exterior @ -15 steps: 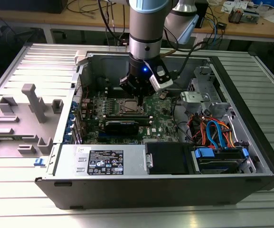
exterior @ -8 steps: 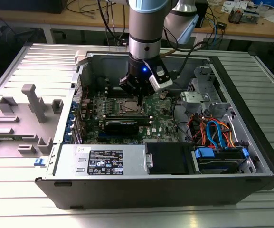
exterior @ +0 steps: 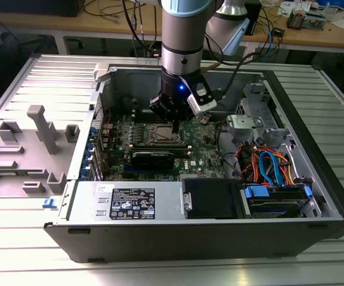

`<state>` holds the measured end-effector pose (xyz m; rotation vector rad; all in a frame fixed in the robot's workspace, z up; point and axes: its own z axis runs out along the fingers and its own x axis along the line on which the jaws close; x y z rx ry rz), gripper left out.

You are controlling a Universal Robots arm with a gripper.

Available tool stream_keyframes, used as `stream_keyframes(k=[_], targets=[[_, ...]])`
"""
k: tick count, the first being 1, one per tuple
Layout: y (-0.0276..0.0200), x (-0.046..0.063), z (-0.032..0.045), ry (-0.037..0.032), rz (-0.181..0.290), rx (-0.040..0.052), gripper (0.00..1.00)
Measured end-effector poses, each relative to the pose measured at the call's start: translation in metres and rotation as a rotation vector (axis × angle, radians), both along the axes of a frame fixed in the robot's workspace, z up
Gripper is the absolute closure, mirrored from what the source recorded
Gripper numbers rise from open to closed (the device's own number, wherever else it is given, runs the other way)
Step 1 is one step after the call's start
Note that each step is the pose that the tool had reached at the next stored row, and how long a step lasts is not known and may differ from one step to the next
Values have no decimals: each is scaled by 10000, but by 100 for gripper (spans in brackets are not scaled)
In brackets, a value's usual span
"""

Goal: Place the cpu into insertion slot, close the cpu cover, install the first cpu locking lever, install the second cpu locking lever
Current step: 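Install the second cpu locking lever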

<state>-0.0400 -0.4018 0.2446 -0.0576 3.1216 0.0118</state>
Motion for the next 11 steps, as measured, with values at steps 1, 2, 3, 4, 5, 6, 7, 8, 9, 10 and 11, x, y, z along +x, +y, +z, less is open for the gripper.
stream_keyframes(k=[1, 2, 3, 4, 5, 6, 7, 8, 9, 10, 11], targets=[[0, 0, 0, 0, 0, 0, 89], [0, 0, 0, 0, 1, 0, 89], [0, 0, 0, 0, 0, 1, 89], [-1, 0, 0, 1, 0, 0, 89], [-1, 0, 0, 0, 0, 0, 89], [-1, 0, 0, 0, 0, 0, 89], [-1, 0, 0, 1, 0, 0, 89], [-1, 0, 0, 1, 0, 0, 89], [-1, 0, 0, 0, 0, 0, 89], [-2, -1, 5, 1, 0, -2, 89], [-1, 0, 25, 0, 0, 0, 89]])
